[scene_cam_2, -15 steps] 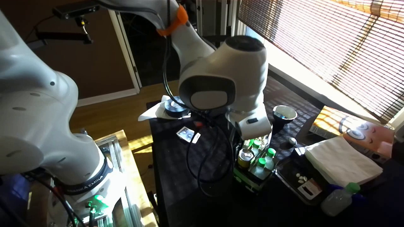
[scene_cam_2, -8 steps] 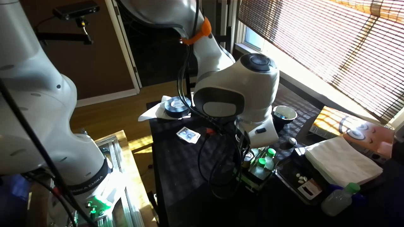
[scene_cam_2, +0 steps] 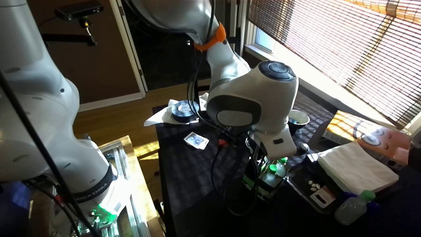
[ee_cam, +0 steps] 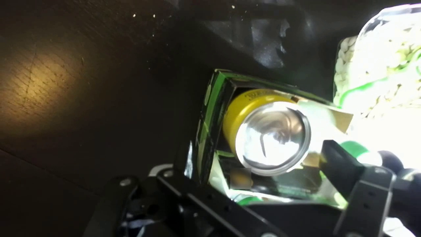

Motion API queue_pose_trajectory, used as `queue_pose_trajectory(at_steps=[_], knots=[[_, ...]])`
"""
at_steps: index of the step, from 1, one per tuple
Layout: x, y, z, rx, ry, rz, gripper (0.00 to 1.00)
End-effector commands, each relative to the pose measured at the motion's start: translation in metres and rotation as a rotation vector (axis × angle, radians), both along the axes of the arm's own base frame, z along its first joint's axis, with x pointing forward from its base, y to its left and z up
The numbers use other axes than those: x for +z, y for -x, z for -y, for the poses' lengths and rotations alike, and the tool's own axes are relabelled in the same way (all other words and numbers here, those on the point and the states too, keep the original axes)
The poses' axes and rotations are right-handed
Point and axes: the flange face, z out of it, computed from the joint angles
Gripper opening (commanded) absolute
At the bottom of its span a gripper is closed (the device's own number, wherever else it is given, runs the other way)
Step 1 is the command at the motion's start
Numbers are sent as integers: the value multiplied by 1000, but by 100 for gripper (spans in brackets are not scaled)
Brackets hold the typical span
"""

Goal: Remove the can from the holder

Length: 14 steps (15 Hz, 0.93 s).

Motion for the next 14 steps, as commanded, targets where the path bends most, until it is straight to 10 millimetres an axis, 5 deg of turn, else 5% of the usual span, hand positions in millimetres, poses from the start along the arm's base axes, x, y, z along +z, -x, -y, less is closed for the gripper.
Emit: queue_pose_trajectory(at_steps=[1, 14], knots=[[17, 4, -22, 110, -65, 33, 100], [5, 3, -15, 148, 62, -25, 100]])
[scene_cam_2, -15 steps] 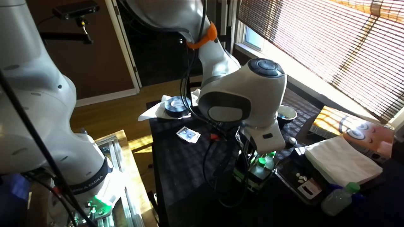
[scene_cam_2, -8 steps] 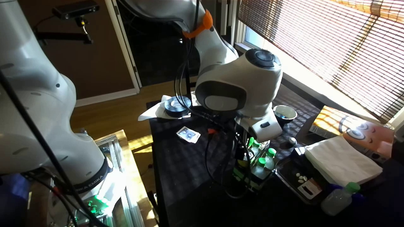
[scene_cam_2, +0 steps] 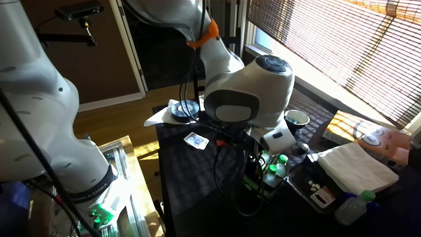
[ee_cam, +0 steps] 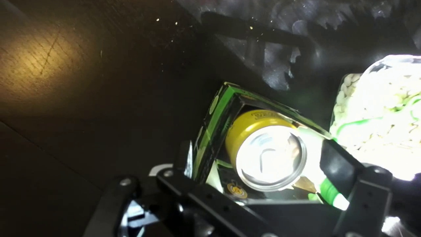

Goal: Remove the can from the holder

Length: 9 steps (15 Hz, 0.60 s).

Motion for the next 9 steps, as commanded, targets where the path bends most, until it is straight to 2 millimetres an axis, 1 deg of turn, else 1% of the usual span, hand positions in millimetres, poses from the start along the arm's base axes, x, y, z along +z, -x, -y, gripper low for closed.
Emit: queue_pose_trajectory(at_steps=[1, 6, 8, 9], knots=[[-2, -3, -5, -10, 57, 17, 100], [-7, -9, -5, -34, 109, 41, 95], [-10, -9, -4, -47, 118, 39, 94], [-11, -9, -3, -53, 121, 37, 95]])
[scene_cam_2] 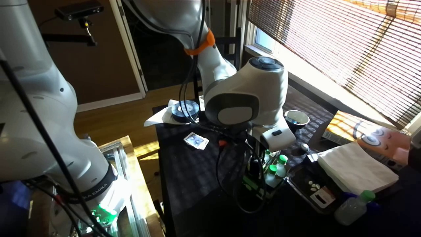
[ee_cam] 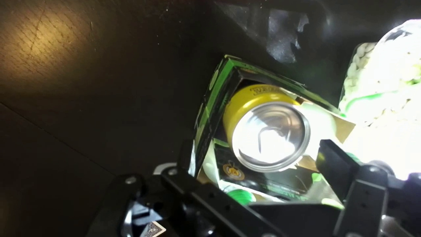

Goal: Remove the can from the holder

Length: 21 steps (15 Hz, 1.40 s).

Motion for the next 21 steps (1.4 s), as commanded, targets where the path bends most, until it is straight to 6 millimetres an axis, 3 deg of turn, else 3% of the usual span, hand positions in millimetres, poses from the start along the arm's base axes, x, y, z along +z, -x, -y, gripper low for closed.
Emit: queue_pose_trajectory(at_steps=[1, 4, 7, 12, 14, 16, 17, 20, 21], knots=[[-7, 1, 0, -24, 28, 4, 93], [-8, 0, 0, -33, 29, 10, 82], [-7, -2, -5, -38, 24, 10, 83], [-5, -3, -12, -114, -2, 7, 71], [-6, -2, -13, -153, -10, 3, 81], [-7, -2, -14, -184, -17, -5, 83], [-8, -1, -14, -202, -21, -21, 92], [-9, -1, -17, -234, -31, -27, 95], [-8, -1, -17, -239, -31, -23, 90]])
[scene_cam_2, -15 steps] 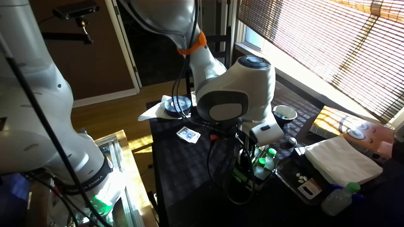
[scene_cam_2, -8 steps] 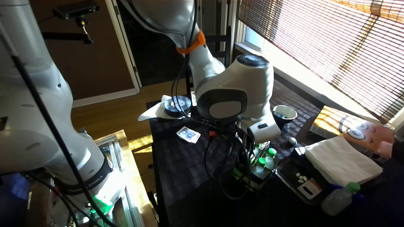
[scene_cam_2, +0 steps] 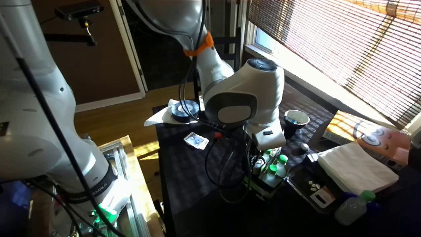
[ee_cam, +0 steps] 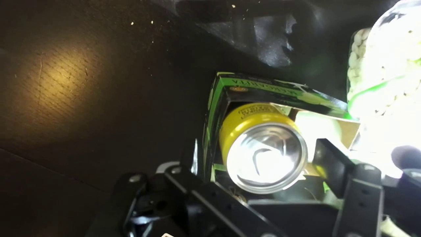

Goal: Remove the can from the holder

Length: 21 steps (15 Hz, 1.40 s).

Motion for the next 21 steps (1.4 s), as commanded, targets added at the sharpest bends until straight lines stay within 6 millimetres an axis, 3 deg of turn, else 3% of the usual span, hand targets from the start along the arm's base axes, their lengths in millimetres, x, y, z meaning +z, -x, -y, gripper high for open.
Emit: queue_pose_trajectory(at_steps=[1, 3, 6, 11, 16, 21], knots=[[0, 0, -5, -40, -7, -6, 80], [0, 0, -4, -48, -6, -4, 57], [1, -1, -5, -53, -3, 0, 38], [7, -1, -8, -32, -3, -7, 38], [49, 2, -24, 59, -4, -22, 38], [99, 0, -26, 101, 13, -11, 38]])
